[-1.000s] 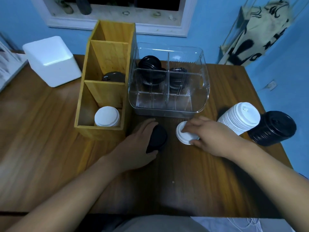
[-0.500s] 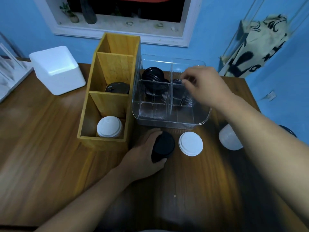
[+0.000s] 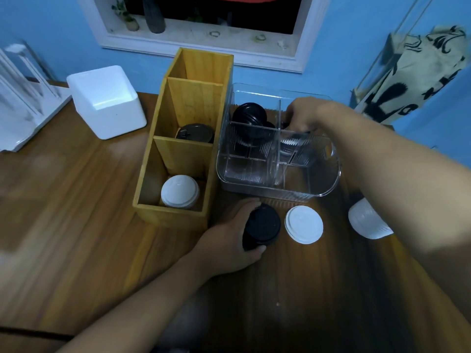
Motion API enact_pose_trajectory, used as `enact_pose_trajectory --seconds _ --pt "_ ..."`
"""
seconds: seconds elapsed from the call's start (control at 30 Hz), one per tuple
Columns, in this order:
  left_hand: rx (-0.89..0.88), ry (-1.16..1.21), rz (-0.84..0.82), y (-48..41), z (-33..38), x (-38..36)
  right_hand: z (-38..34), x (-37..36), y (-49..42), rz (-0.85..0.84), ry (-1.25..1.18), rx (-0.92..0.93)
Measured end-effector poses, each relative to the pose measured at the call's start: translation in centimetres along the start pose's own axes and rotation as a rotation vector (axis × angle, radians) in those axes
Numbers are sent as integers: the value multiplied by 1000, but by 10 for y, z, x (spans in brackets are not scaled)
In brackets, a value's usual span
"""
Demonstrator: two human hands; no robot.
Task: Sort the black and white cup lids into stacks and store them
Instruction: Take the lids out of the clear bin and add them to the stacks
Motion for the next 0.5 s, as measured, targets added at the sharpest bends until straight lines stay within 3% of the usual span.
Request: enact_pose_trajectory --seconds 0.3,0.4,0.5 --pt "-4 18 -35 0 -1 1 19 40 63 235 -182 94" --pt "-6 29 -53 2 -1 1 20 32 113 390 -366 210" --pt "-20 23 -72 4 1 2 11 -8 178 433 -639 313"
Point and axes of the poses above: each hand's wrist, its own y-axis away from the middle knuckle, its own x-axis out of the back of the hand, z = x × y, the point moved 4 cm from there along -y, towards the middle knuckle, and after that the axes turned 1 degree about -z, right-handed, at the moved point
